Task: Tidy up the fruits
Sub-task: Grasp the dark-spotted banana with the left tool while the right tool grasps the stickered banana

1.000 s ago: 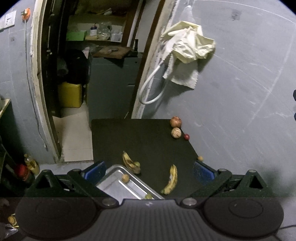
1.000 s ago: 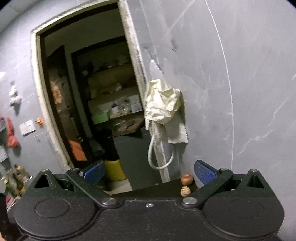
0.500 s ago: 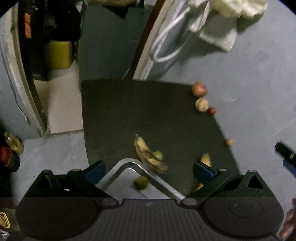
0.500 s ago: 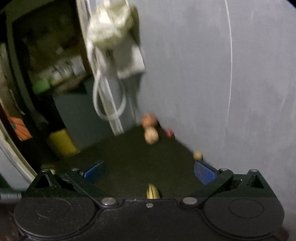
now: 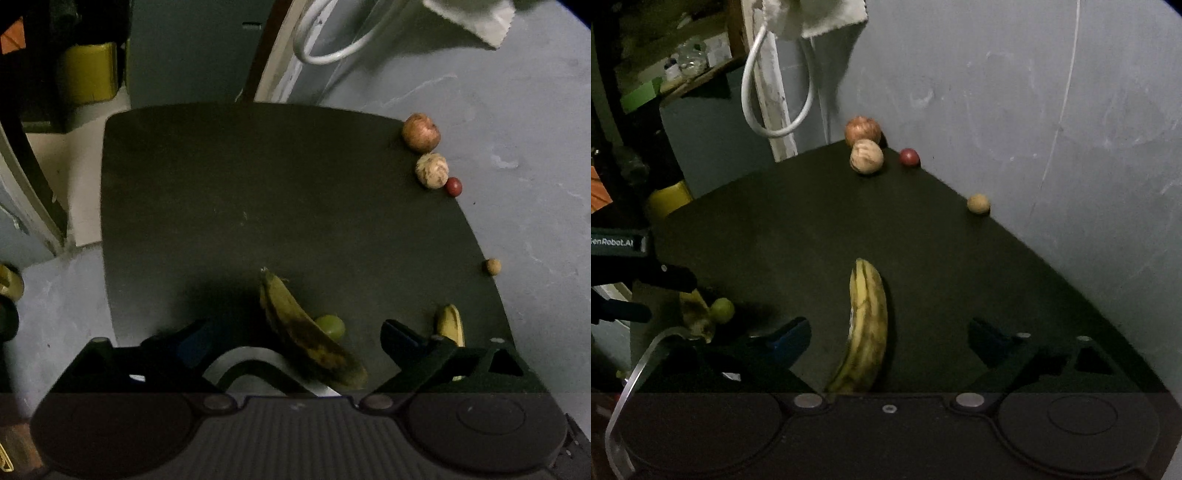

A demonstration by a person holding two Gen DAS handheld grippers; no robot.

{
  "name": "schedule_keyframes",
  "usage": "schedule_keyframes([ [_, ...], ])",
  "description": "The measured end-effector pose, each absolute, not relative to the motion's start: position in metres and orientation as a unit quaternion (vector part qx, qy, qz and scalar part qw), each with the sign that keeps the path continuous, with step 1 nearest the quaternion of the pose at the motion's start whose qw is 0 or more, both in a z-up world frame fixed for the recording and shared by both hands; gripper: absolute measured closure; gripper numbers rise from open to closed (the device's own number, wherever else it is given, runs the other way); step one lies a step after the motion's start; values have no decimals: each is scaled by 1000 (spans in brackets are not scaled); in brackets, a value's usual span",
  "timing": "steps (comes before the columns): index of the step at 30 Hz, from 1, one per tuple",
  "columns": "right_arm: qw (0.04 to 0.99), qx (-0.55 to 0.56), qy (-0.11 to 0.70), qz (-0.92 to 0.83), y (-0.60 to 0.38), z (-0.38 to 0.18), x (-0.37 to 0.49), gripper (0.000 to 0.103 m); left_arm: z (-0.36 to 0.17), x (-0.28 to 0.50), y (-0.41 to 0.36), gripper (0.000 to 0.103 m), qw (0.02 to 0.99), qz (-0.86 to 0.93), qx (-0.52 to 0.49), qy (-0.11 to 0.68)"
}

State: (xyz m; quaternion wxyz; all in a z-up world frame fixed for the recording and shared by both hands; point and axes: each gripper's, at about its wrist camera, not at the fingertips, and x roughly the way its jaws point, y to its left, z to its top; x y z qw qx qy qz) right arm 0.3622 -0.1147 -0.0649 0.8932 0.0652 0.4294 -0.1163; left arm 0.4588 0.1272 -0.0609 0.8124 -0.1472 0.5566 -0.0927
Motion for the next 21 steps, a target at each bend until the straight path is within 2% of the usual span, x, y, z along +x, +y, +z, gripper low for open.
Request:
schedule_keyframes([
  [5,886,76,442,-117,-115,-77,368,20,-71,460,121,12,805,-106,-149,565],
  [11,885,79,445,-114,-118,-83,368,28,-75,463,110,16,807,-121,-104,568],
  [18,879,88,455,-107,-120,-87,373,36,-85,471,100,32,803,-137,-81,574],
  [21,877,91,461,-101,-120,-91,377,37,-87,471,97,35,804,-138,-74,574],
])
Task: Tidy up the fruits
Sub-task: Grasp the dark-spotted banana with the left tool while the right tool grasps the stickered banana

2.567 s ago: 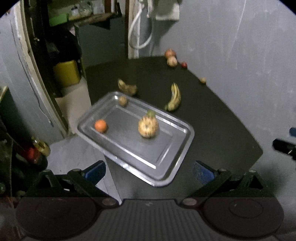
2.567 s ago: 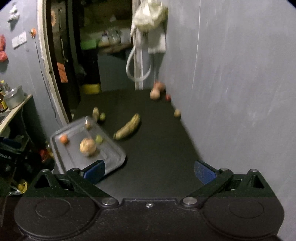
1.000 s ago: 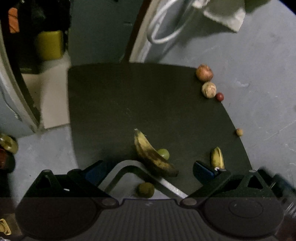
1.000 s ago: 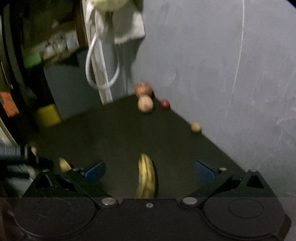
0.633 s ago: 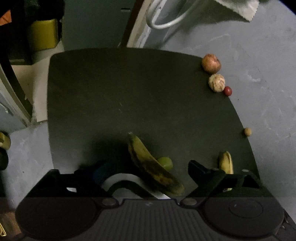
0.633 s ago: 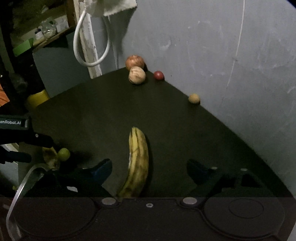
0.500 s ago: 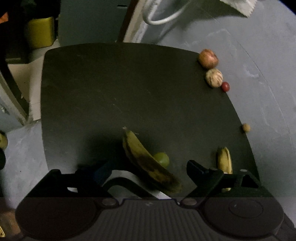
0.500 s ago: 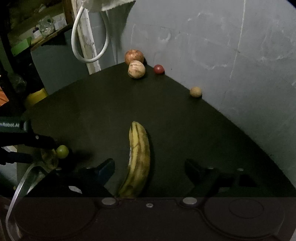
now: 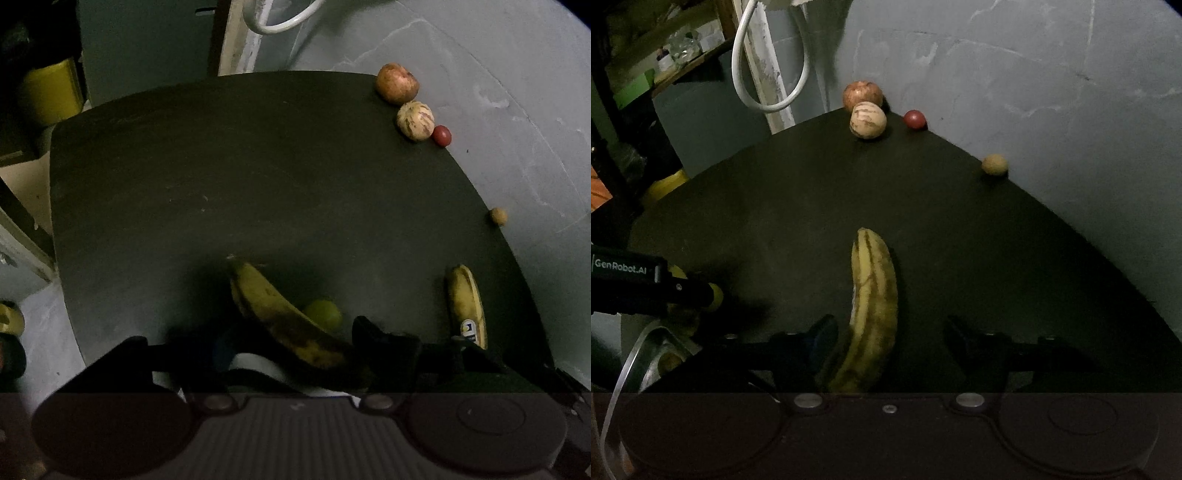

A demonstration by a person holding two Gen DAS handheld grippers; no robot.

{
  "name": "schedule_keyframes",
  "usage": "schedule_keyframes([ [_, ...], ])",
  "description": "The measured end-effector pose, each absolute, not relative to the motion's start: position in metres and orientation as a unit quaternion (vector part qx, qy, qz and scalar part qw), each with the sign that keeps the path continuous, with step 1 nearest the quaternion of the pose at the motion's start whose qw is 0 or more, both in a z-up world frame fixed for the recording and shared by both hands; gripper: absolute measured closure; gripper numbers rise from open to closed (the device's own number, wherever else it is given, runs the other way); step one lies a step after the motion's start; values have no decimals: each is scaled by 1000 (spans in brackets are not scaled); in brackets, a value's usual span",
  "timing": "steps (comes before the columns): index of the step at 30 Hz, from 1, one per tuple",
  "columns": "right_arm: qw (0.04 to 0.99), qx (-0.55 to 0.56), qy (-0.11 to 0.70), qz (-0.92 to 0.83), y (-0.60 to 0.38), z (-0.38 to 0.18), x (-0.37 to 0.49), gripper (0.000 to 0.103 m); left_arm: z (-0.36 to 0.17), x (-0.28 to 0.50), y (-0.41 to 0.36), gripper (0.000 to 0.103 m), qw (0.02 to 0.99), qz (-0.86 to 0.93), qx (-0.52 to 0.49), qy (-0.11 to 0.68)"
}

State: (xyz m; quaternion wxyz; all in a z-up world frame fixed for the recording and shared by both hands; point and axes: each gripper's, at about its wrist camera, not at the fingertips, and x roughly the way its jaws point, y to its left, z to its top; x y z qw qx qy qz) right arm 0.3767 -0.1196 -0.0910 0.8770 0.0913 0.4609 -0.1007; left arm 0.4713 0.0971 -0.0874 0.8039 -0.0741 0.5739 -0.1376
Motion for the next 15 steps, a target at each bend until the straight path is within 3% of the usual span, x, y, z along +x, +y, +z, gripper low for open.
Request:
schedule_keyframes([
  [5,873,85,472,-92,-116,-99,385,41,-91,473,96,47,805,-145,-73,571],
  [10,869,78,479,-95,-116,-103,387,53,-94,476,86,53,802,-170,-70,568],
  [15,872,87,474,-90,-119,-104,384,53,-95,479,82,56,798,-200,-58,566],
])
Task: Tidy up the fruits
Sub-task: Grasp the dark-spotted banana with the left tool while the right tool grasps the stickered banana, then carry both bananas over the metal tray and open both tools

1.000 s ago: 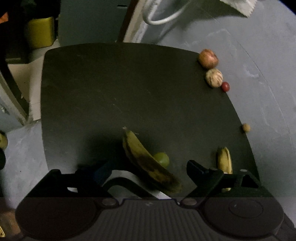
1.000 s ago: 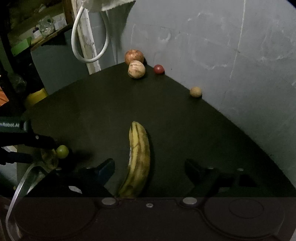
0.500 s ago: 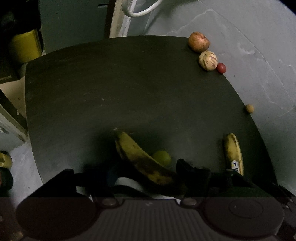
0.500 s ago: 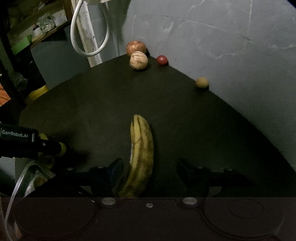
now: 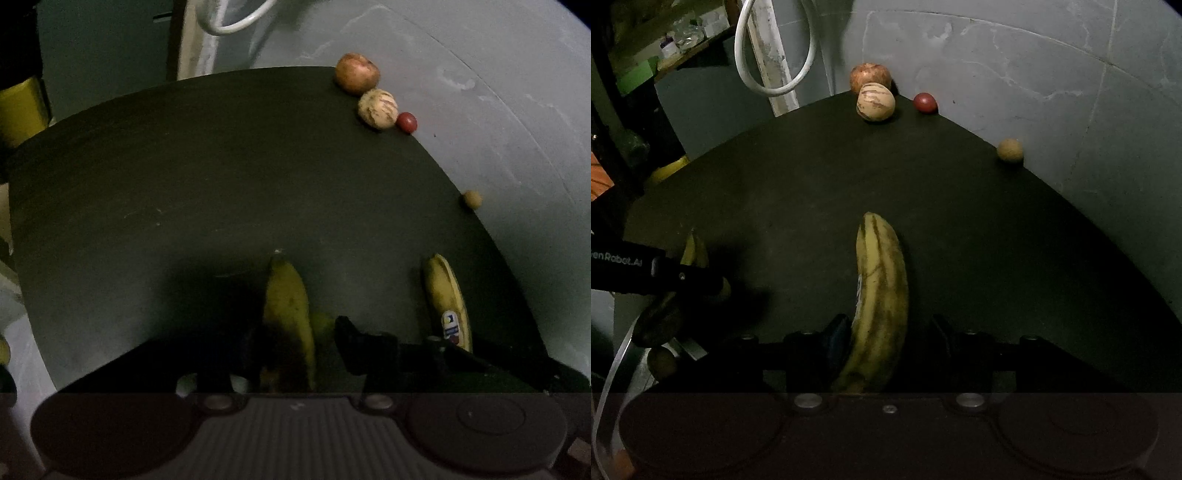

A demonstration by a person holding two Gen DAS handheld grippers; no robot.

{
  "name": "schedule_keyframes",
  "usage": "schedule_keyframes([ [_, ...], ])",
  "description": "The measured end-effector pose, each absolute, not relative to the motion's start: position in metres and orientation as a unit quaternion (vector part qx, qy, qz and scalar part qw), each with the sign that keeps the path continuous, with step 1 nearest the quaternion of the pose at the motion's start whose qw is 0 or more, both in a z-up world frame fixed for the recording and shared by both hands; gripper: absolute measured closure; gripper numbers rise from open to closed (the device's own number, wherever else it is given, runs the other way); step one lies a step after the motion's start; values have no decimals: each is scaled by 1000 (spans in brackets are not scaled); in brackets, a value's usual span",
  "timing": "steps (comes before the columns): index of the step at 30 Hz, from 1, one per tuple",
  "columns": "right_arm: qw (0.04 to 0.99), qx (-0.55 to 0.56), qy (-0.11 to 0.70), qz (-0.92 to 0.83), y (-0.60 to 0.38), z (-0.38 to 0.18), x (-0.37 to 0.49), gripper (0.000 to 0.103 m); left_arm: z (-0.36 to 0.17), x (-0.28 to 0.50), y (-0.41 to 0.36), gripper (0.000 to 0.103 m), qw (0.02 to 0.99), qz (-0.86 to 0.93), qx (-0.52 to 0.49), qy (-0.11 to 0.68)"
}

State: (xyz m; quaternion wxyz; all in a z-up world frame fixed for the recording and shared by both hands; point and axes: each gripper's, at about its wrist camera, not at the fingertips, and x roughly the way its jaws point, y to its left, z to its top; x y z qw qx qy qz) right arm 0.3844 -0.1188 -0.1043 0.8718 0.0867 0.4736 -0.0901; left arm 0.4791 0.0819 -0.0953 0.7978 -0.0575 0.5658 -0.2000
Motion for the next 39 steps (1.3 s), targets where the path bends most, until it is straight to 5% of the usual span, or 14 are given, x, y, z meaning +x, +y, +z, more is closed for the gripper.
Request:
schedule_keyframes([
  [14,874,77,471,-91,-115,-106,390,53,-101,480,97,56,794,-198,-99,566],
  [17,877,77,466,-91,-113,-106,391,68,-100,480,95,58,796,-195,-98,565],
  [23,874,102,466,-93,-119,-104,391,68,-99,478,97,61,794,-182,-114,568],
  [25,874,105,466,-91,-117,-103,390,69,-99,478,100,73,793,-177,-126,569],
  [39,872,109,471,-78,-108,-101,386,69,-103,477,99,69,783,-187,-120,582],
])
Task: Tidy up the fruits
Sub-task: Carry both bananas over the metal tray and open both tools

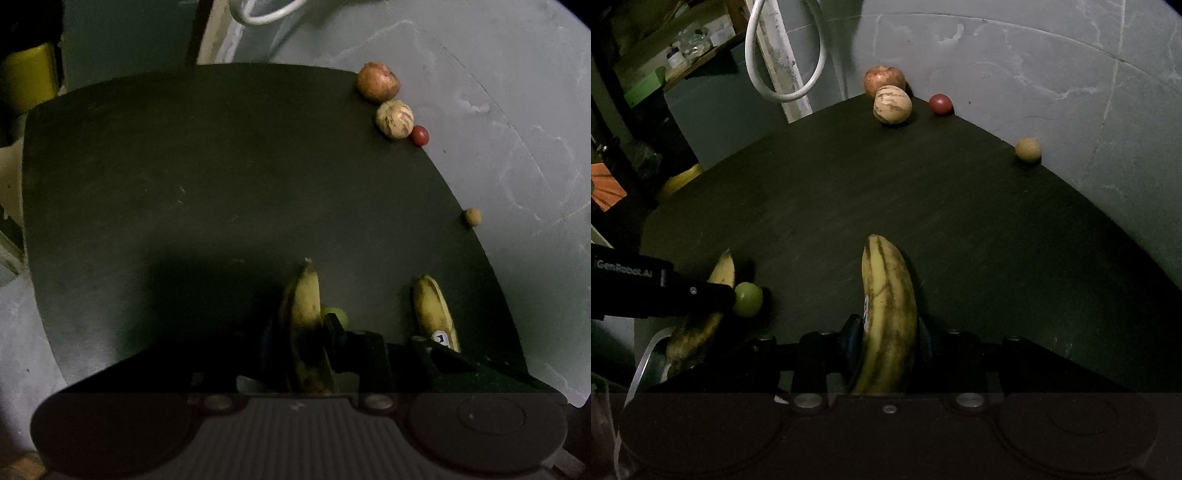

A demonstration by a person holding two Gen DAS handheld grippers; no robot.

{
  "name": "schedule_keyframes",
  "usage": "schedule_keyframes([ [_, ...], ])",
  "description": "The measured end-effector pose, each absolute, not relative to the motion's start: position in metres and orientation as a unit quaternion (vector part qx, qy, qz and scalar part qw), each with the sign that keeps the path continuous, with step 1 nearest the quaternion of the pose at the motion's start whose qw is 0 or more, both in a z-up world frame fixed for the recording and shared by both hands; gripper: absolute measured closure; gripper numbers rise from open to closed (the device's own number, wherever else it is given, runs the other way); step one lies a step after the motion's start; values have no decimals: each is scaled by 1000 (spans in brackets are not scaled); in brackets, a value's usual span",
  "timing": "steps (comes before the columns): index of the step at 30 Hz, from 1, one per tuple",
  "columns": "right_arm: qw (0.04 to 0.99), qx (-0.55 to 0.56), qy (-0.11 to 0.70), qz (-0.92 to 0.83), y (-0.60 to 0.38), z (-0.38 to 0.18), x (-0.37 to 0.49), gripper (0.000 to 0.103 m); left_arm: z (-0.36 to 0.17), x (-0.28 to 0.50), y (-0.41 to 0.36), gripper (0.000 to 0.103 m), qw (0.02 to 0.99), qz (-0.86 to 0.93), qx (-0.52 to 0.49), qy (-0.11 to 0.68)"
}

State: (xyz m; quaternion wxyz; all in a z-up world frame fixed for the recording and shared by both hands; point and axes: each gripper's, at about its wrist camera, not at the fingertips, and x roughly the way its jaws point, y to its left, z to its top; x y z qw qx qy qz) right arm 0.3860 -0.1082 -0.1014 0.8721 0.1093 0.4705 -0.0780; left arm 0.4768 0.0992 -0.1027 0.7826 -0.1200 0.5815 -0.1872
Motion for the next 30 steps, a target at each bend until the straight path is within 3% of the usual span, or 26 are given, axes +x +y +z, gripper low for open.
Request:
schedule_keyframes([
  [4,873,109,469,-78,-108,-102,386,69,-104,476,97,65,784,-196,-114,578],
  [9,876,116,463,-73,-109,-99,383,69,-102,478,101,71,785,-188,-123,578],
  [30,887,147,437,-30,-109,-79,356,69,-82,456,117,72,769,-196,-203,574],
])
